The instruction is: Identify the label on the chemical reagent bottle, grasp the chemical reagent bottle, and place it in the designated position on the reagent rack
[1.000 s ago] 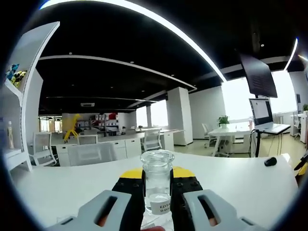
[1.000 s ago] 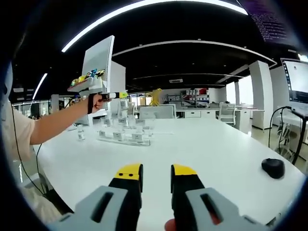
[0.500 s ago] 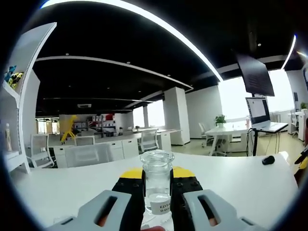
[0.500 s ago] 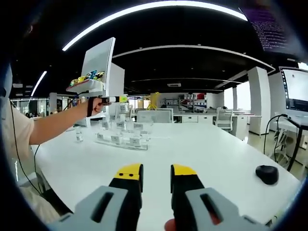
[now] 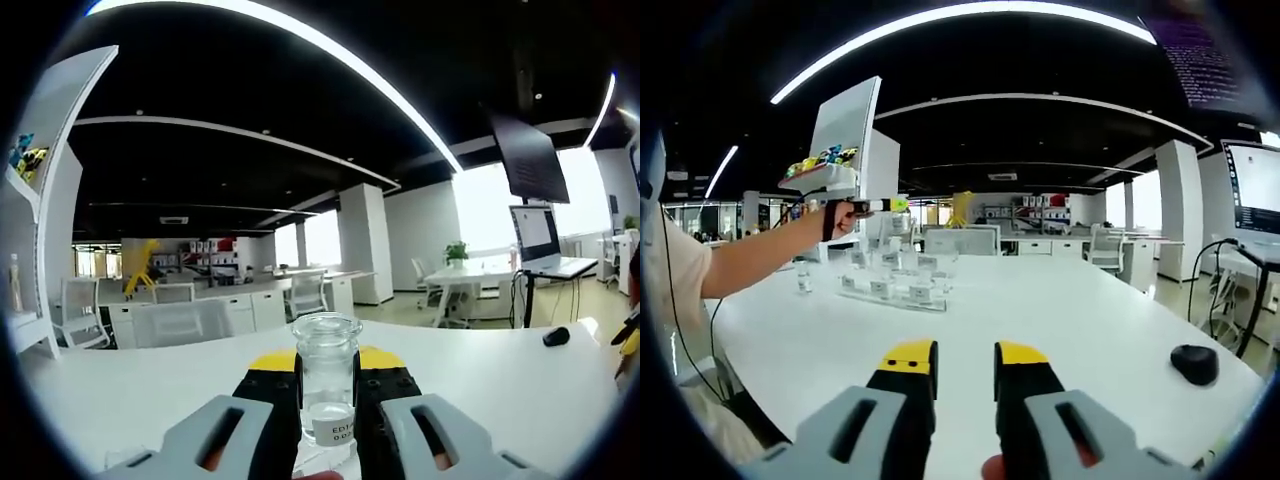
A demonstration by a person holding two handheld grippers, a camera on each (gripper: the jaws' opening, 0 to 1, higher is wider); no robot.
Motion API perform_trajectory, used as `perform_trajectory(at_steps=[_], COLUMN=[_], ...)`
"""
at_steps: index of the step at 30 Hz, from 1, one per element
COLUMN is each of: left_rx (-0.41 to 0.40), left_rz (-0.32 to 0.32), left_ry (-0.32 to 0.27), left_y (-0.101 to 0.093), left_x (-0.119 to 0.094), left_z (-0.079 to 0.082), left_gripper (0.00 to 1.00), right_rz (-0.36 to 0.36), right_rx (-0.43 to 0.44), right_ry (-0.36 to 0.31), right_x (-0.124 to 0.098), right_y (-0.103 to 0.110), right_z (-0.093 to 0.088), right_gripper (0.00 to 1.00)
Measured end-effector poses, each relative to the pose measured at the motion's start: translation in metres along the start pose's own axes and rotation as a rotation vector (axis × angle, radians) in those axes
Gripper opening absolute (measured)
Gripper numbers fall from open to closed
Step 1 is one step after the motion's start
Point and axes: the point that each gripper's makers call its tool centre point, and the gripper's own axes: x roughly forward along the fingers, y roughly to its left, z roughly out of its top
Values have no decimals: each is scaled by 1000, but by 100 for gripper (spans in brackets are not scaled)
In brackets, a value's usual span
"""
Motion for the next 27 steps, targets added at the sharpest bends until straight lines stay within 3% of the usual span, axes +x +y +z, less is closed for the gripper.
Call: perform_trajectory(at_steps=[16, 27], left_rx=[-1, -11], left_rz=[-10, -13], left_ry=[32, 22], left_y=[-10, -11], left_x=[0, -5], left_z=[-8, -2], left_gripper=[18, 18], right_rz=[20, 33], right_rx=[11, 14], right_ry=[-4, -6], right_x=[2, 5], right_y=[8, 14], right_z=[-3, -2], right_gripper=[22, 22])
